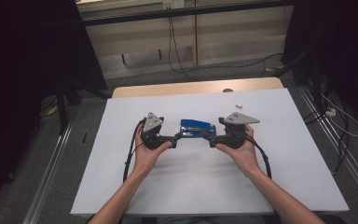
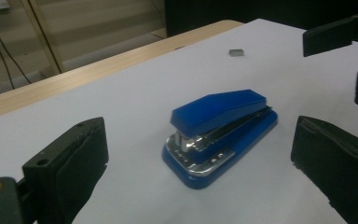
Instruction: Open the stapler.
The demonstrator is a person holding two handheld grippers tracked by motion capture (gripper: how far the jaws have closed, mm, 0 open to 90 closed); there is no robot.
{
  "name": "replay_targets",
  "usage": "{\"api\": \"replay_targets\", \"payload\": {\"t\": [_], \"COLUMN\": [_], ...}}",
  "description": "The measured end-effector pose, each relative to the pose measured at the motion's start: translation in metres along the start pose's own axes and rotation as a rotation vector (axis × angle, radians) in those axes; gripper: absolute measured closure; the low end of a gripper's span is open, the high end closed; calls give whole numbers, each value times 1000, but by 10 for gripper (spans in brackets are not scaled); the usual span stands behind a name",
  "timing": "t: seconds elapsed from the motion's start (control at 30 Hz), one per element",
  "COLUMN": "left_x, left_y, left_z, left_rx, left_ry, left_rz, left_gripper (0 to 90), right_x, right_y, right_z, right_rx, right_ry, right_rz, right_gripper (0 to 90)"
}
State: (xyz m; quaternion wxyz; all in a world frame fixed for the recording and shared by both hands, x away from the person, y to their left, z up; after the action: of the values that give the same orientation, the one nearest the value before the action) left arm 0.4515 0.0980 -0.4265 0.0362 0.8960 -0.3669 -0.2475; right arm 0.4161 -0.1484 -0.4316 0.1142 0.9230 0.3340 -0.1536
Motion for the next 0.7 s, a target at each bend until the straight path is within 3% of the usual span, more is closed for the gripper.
{"api": "replay_targets", "payload": {"t": [0.1, 0.23, 0.4, 0.57, 0.67, 0.7], "left_x": [7, 13, 20, 22, 23, 23], "left_y": [-8, -11, -16, -15, -17, -18], "left_z": [-8, -12, -16, -10, -7, -7], "left_rx": [-22, -3, -10, 15, 2, -2], "left_ry": [16, 6, 10, -31, -42, -44], "left_rz": [-20, -29, -31, -32, -30, -29], "left_gripper": [42, 41, 41, 38, 38, 38], "right_x": [10, 19, 25, 32, 34, 33], "right_y": [0, 0, 0, -3, -5, -4], "right_z": [-2, -4, -6, -2, -1, -2], "right_rx": [-14, -19, -24, -28, -46, -48], "right_ry": [-9, -1, 4, -5, -12, -3], "right_rz": [-9, -8, -15, -23, -21, -31], "right_gripper": [106, 124, 157, 189, 262, 360]}}
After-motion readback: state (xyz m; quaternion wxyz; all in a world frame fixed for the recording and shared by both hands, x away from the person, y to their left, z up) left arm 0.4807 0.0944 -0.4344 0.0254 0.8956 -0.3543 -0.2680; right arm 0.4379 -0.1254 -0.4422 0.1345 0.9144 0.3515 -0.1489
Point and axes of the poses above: each handheld gripper's, and its own axes: x roughly forward along the jaws, z roughly out of its underside, y roughly to its right, the point moved 3 cm from there along x, roughly forward along the jaws, and after that the axes turned 15 degrees about -x, right-handed, at the moved point
